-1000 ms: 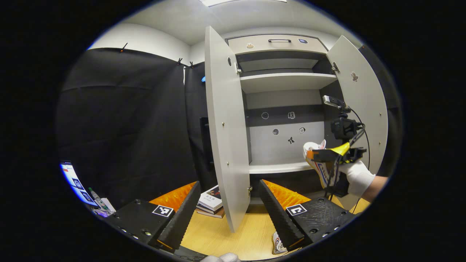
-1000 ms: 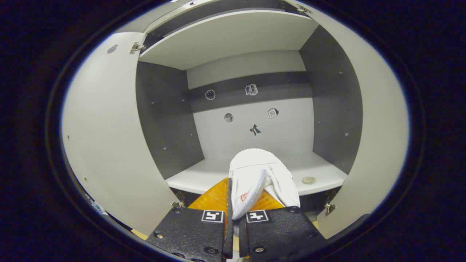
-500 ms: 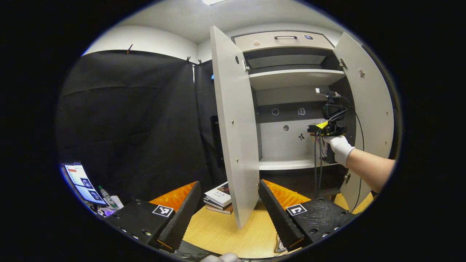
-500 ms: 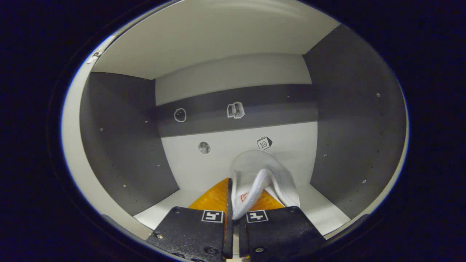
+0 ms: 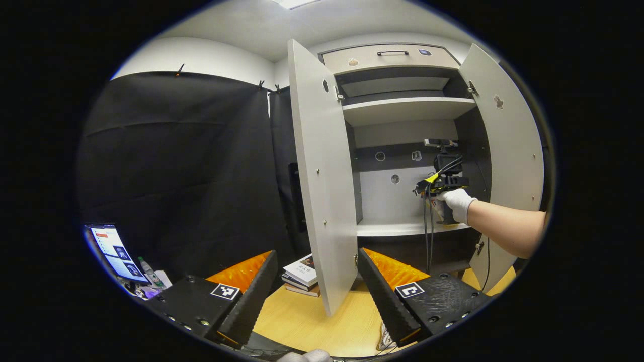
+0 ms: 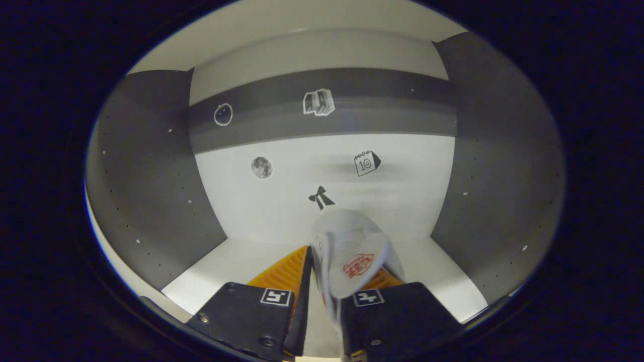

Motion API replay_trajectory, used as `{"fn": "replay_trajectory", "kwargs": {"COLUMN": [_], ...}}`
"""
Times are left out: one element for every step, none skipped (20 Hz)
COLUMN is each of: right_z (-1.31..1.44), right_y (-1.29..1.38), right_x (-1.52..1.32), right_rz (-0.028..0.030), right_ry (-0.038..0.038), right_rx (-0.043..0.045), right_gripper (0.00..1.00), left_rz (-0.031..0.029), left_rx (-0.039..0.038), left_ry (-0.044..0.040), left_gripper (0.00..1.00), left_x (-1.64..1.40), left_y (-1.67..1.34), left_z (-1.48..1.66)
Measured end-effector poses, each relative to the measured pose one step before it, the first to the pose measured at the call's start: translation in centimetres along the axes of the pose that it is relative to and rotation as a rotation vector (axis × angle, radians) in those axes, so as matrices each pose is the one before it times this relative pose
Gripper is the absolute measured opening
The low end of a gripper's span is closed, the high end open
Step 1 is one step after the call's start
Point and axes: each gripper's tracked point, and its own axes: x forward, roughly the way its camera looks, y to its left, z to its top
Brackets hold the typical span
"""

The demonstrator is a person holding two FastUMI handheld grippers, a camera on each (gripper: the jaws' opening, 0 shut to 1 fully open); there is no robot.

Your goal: Grab one shoe with the right hand and put it into the shoe cabinet, grab the other shoe with the left hand and put it into the shoe cabinet; then close the right door with the right hand and the left door with the left hand.

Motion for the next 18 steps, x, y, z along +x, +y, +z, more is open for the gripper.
{"fn": "replay_trajectory", "kwargs": {"right_z": [-0.573, -0.412, 0.157, 0.549, 0.345, 0.509, 0.334, 0.003, 0.273, 0.365, 0.245, 0.267, 0.408, 0.438, 0.495, 0.413, 0.533, 0.39], "right_y": [0.025, 0.189, -0.105, 0.489, -0.585, 0.1, 0.004, -0.072, -0.266, -0.2, -0.06, 0.03, -0.074, -0.067, -0.034, 0.1, 0.214, 0.179], "right_x": [-0.08, 0.008, -0.186, -0.349, -0.51, -0.647, -0.327, -0.25, -0.352, -0.404, -0.562, -0.759, -0.888, -1.032, -1.336, -1.508, -1.554, -1.947], "right_rz": [0.00686, 0.00796, -0.00159, 0.0164, -0.02594, -0.00239, 0.00268, -0.00337, -0.00727, -0.00589, 0.00026, 0.00389, -0.00052, 0.00081, 0.00048, 0.00467, 0.0103, 0.01041], "right_ry": [0.02467, 0.01399, -0.00744, -0.02382, -0.01197, -0.01749, -0.01325, -0.00512, -0.01205, -0.01703, -0.01027, -0.01527, -0.0177, -0.02582, -0.02747, -0.02882, -0.02768, -0.02842], "right_rx": [0.00846, 0.02038, 0.00983, 0.00387, -0.0207, -0.01199, 0.00416, -0.00012, -0.00451, 0.0028, 0.00231, -0.00159, -0.0073, -0.01044, -0.01258, -0.00657, -0.00075, -0.00555], "right_gripper": [0.46, 0.6, 0.75, 0.76, 0.77, 0.82, 0.99, 1.0, 1.0, 0.99, 1.0, 1.0, 0.99, 1.0, 1.0, 1.0, 1.0, 0.99], "left_rz": [-0.00373, -0.00645, -0.00241, 0.003, 0.00606, 0.00104, -0.00162, -0.00311, -0.00096, -0.00263, -0.00303, -0.00605, -0.00696, -0.00873, -0.00855, -0.0099, -0.01152, -0.01453], "left_rx": [-0.0002, -0.00939, -0.00726, 0.0009, 0.00336, -0.00013, -0.00305, -0.0003, 0.00296, 0.00412, 0.00321, 0.00082, -0.00019, 0.00069, 0.00045, 0.00146, 0.0009, -0.00008], "left_ry": [0.01427, 0.00554, -0.00791, -0.00162, -0.00215, -0.0025, 0.00169, -0.00112, -0.00272, -0.00364, -0.00444, -0.00302, -0.00347, -0.00179, -0.00286, -0.0044, -0.00202, -0.00364], "left_gripper": [0.96, 0.96, 0.96, 0.96, 0.96, 0.96, 0.96, 0.96, 0.96, 0.96, 0.96, 0.96, 0.96, 0.96, 0.96, 0.96, 0.96, 0.96], "left_x": [0.026, -0.092, -0.014, 0.102, -0.042, 0.211, 0.107, 0.028, 0.062, 0.093, 0.089, 0.111, 0.097, 0.195, 0.01, 0.044, 0.053, 0.097], "left_y": [-0.069, -0.035, 0.013, 0.253, 0.358, 0.17, 0.091, 0.137, 0.095, 0.149, 0.119, 0.027, -0.033, -0.037, -0.04, -0.07, -0.146, -0.122], "left_z": [-0.216, -0.086, 0.177, 0.011, -0.009, 0.05, -0.018, -0.041, -0.068, 0.038, 0.09, 0.056, 0.028, 0.071, -0.019, 0.038, -0.072, -0.094]}}
